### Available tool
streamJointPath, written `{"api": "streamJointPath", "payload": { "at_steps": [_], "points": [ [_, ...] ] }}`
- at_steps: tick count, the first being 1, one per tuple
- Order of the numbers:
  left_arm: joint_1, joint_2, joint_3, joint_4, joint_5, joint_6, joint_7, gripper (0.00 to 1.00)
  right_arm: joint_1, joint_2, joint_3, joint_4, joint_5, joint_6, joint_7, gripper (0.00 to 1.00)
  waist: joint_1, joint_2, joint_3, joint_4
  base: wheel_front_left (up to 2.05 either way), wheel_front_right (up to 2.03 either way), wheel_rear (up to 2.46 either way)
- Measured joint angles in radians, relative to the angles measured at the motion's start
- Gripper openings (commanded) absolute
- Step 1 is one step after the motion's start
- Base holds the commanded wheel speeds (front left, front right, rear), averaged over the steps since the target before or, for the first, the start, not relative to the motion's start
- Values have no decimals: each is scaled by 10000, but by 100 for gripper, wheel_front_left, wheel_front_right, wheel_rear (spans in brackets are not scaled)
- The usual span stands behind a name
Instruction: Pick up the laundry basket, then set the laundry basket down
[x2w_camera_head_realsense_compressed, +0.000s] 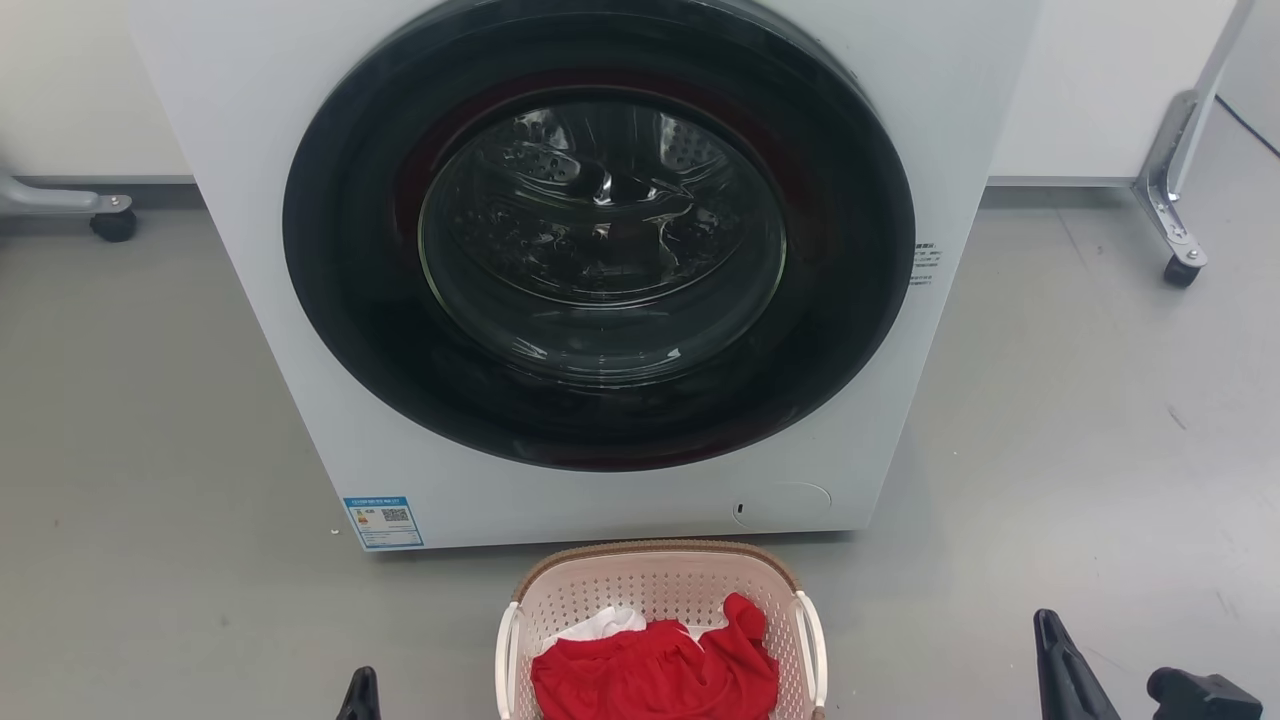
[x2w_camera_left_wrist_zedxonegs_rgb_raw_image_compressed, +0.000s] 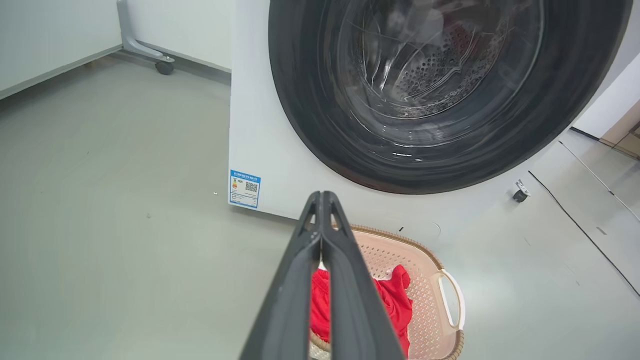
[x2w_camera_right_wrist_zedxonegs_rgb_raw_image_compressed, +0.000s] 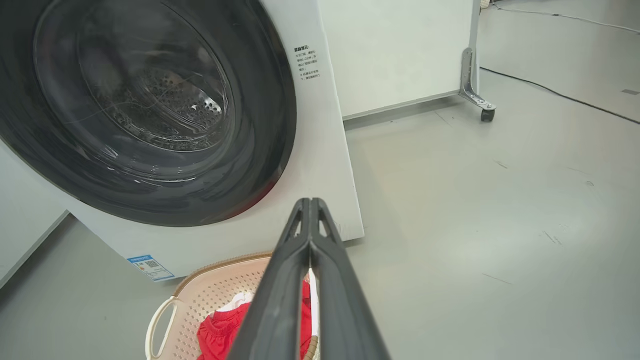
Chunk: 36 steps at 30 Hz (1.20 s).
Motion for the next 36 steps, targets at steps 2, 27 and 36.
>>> {"api": "streamJointPath", "payload": {
  "at_steps": [2,27,36],
  "points": [
    [-17,-15,73,13,-230,-38,88,0,-14,31,-81,4,301,54,92,0,0,0,-1,1,0,0,0],
    [-375,-98,846,90,-3634,-690,1060,0,-183,460,-1187,111,3659,667,1080,0,0,0,-5,11,0,0,0],
    [-478,-121,1120,113,-4782,-884,1404,0,-235,616,-1578,142,4855,903,1409,0,0,1,-6,14,0,0,0]
  ]
}}
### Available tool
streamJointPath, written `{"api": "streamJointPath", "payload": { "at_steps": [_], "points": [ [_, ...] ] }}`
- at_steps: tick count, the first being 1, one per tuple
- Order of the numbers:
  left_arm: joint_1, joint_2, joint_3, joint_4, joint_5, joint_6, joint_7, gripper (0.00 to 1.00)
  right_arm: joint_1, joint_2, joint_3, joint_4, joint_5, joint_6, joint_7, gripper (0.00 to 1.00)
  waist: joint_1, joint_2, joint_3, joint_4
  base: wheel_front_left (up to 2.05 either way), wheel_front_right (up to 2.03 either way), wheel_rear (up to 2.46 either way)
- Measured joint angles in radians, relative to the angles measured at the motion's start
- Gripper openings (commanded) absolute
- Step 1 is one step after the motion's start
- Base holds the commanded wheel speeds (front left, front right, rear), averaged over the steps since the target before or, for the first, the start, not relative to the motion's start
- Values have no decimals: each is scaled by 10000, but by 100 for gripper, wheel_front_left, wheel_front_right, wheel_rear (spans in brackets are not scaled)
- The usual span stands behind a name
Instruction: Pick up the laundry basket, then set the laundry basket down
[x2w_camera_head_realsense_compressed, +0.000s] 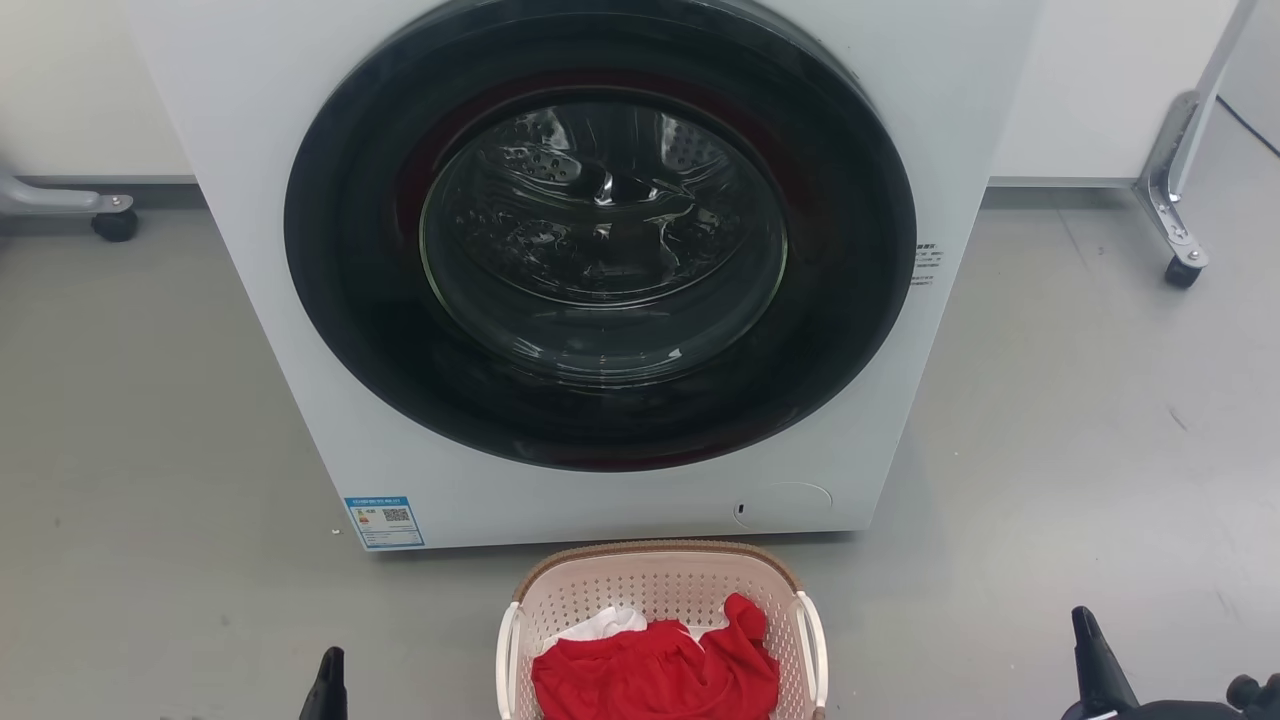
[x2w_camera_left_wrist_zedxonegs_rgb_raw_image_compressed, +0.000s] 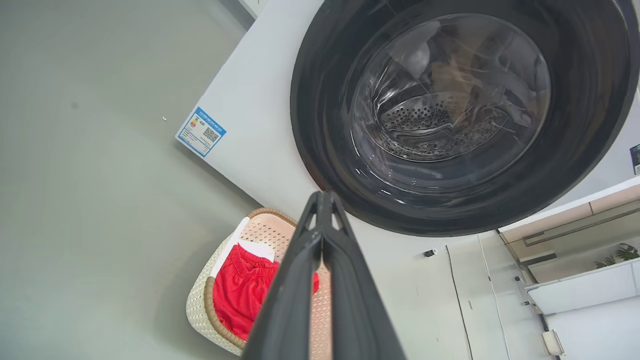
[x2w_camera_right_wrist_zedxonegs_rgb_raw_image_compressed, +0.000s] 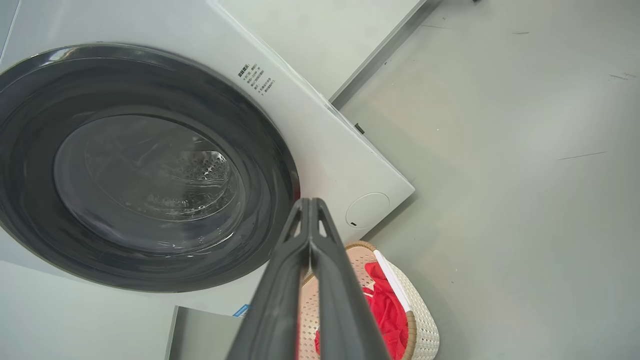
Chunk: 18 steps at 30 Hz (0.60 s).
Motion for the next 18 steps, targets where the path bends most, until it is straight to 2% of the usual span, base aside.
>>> {"api": "streamJointPath", "payload": {
  "at_steps": [18],
  "points": [
    [-314,-67,546,42,-2475,-506,675,0,-151,328,-803,82,2487,462,663,0,0,0,0,7,0,0,0]
  ]
}}
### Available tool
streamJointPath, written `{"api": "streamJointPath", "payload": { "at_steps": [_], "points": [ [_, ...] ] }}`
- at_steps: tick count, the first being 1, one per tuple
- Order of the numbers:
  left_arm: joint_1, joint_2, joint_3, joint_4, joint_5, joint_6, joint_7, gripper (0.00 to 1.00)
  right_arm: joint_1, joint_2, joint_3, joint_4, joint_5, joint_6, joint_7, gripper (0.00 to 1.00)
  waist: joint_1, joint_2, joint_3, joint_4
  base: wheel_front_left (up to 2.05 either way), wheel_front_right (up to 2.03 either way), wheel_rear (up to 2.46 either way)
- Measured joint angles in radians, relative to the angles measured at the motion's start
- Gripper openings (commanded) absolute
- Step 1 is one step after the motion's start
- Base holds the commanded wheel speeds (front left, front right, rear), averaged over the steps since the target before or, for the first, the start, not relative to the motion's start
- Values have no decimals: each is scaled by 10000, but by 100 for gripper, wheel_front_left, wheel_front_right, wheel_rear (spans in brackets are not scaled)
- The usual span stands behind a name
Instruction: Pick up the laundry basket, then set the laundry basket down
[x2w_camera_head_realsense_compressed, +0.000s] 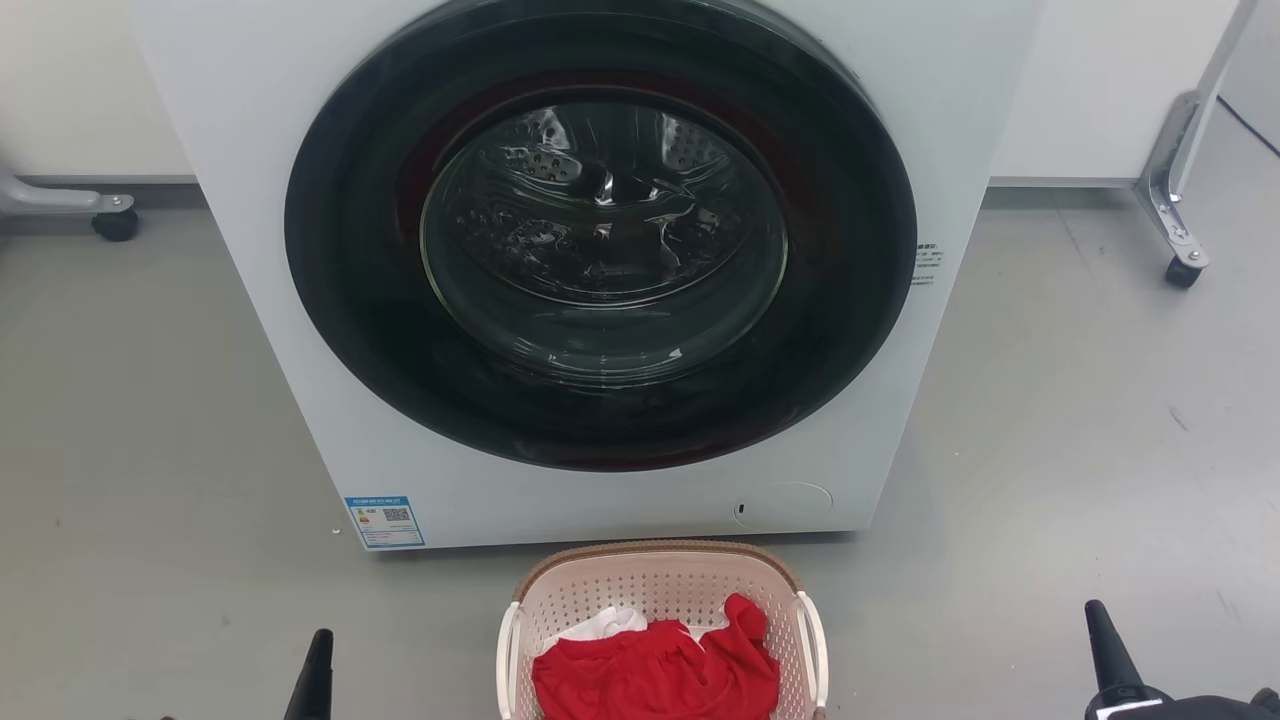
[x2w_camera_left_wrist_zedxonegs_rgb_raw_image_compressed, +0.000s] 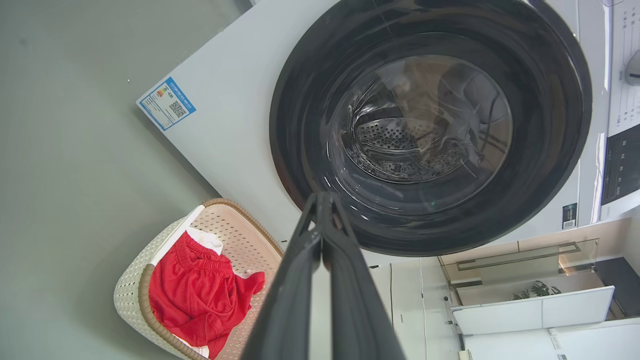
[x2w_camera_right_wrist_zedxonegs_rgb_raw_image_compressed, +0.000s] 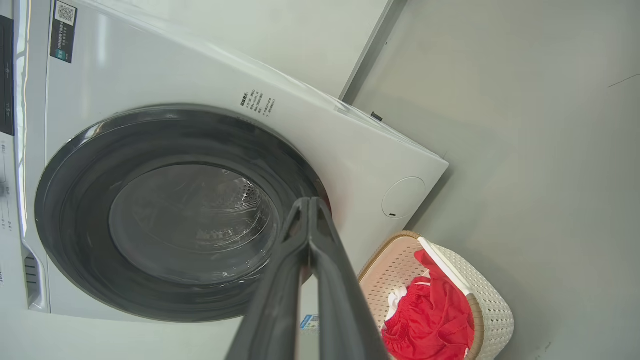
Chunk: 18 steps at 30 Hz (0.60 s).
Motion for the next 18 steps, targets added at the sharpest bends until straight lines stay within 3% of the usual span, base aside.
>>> {"api": "streamJointPath", "payload": {
  "at_steps": [18],
  "points": [
    [-228,-71,533,48,-2368,-458,639,0,-101,318,-767,67,2362,433,623,0,0,0,-1,6,0,0,0]
  ]
}}
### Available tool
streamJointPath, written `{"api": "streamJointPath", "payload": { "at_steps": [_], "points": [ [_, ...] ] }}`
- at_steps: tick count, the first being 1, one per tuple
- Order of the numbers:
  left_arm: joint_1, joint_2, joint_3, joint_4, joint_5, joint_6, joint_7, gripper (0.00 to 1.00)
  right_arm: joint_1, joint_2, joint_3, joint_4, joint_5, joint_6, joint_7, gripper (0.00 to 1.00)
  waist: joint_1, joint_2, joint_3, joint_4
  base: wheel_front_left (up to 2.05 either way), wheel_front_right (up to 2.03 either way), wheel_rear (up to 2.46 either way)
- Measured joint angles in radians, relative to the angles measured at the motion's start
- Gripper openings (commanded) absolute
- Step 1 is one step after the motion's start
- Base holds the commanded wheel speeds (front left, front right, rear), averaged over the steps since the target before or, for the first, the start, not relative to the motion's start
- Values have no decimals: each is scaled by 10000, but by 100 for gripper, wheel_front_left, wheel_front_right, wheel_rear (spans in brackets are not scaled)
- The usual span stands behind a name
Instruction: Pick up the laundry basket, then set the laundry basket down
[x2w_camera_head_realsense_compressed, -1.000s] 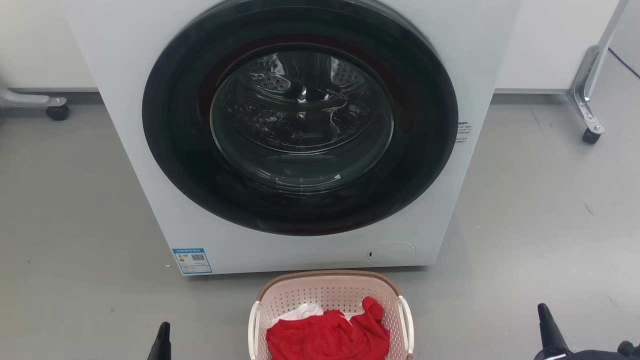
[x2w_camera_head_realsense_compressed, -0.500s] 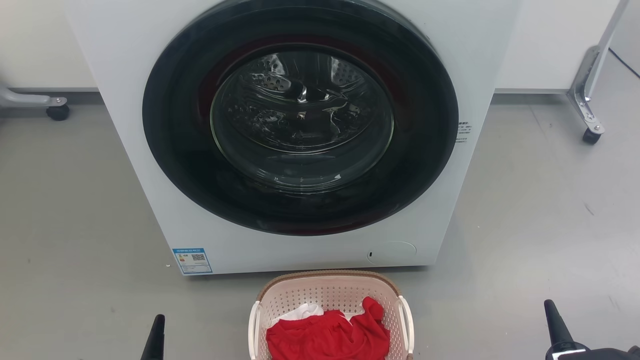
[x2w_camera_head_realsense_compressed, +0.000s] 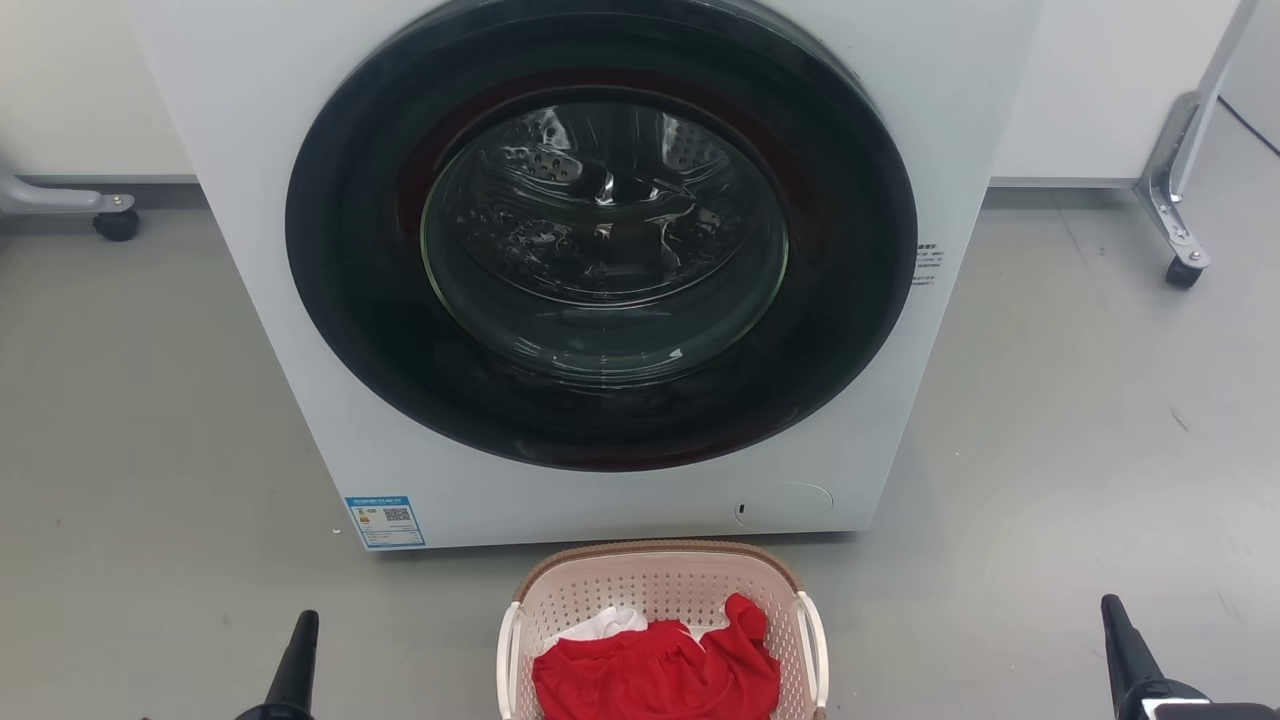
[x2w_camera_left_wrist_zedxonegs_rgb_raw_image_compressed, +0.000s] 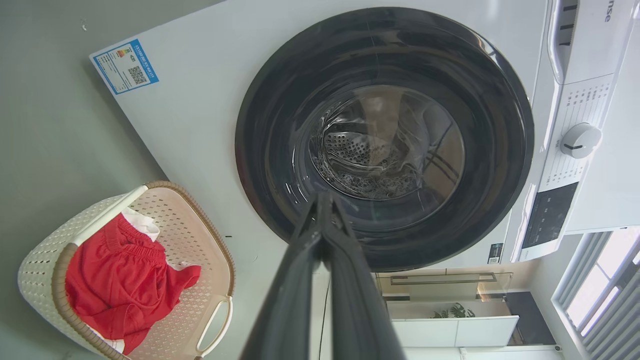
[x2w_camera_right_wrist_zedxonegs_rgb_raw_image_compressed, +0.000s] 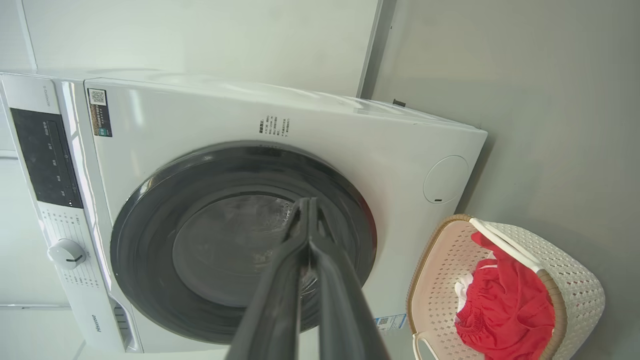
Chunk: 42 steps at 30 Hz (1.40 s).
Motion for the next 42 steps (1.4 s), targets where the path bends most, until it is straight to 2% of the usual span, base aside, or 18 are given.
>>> {"api": "streamJointPath", "payload": {
  "at_steps": [10,13,42],
  "points": [
    [-183,-36,297,35,-1292,-259,332,0,-123,161,-418,31,1308,267,362,0,0,0,-1,3,0,0,0],
    [-186,-38,316,38,-1438,-257,359,0,-124,178,-443,36,1365,301,374,0,0,0,-1,4,0,0,0],
    [-191,-42,320,40,-1480,-257,359,0,-124,188,-445,36,1377,301,374,0,0,0,0,3,0,0,0]
  ]
}}
